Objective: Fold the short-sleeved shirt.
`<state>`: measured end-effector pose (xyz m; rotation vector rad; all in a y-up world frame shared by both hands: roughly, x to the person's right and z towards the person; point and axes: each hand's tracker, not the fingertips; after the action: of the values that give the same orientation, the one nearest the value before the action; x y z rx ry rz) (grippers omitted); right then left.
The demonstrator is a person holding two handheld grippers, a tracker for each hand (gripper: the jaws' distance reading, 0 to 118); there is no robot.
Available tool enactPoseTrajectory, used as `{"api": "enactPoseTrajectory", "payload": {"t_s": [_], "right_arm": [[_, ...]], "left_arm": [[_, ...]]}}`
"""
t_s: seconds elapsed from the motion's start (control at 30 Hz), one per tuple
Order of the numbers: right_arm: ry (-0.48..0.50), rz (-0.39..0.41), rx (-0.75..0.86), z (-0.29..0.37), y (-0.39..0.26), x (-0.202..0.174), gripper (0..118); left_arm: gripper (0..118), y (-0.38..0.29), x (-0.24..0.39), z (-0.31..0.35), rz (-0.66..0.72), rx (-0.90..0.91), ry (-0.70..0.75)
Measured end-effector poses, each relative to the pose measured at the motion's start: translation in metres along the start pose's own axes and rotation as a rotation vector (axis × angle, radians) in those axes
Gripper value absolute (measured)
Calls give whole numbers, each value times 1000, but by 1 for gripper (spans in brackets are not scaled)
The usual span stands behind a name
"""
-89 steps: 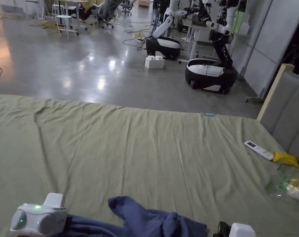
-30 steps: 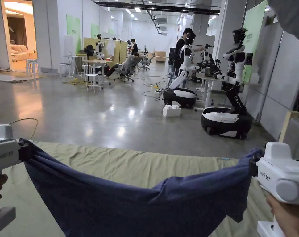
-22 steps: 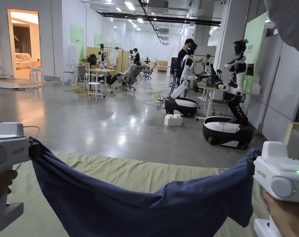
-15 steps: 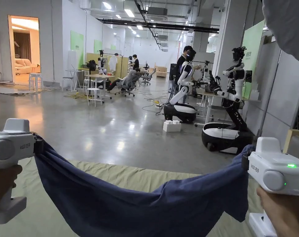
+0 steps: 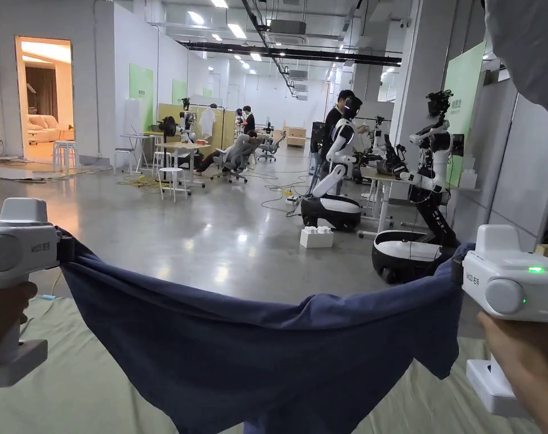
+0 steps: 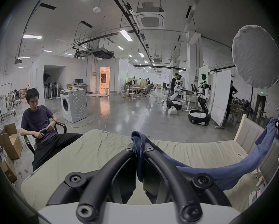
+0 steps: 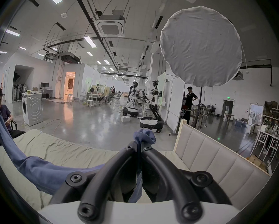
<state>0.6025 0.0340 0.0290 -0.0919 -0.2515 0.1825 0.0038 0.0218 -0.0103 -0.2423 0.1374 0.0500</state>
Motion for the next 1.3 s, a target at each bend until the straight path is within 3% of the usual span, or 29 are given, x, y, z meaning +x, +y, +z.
{"api": "enactPoseTrajectory", "payload": {"t_s": [0.13, 0.27, 0.43, 0.57, 0.63, 0.9, 1.3], "right_arm": [[13, -13, -35, 8, -32, -4, 4], [17, 30, -62, 28, -79, -5, 4], [24, 67, -98, 71, -145, -5, 4], [35, 0, -212, 105, -202, -1, 4], [26, 45, -213, 125, -224, -1, 4], [31, 27, -323, 198, -299, 0, 4], [31, 52, -507, 230, -373, -11, 5]], "left_arm": [[6, -35, -3, -4, -12, -26, 16], [6, -84, -13, 1, 4, -78, 7], [6, -160, -28, 30, 7, -138, 5], [6, -216, -40, 64, 35, -171, 9], [6, -242, -43, 84, 31, -194, 7], [6, -314, -57, 144, -11, -294, -6], [10, -386, -74, 143, -30, -493, 25]]}}
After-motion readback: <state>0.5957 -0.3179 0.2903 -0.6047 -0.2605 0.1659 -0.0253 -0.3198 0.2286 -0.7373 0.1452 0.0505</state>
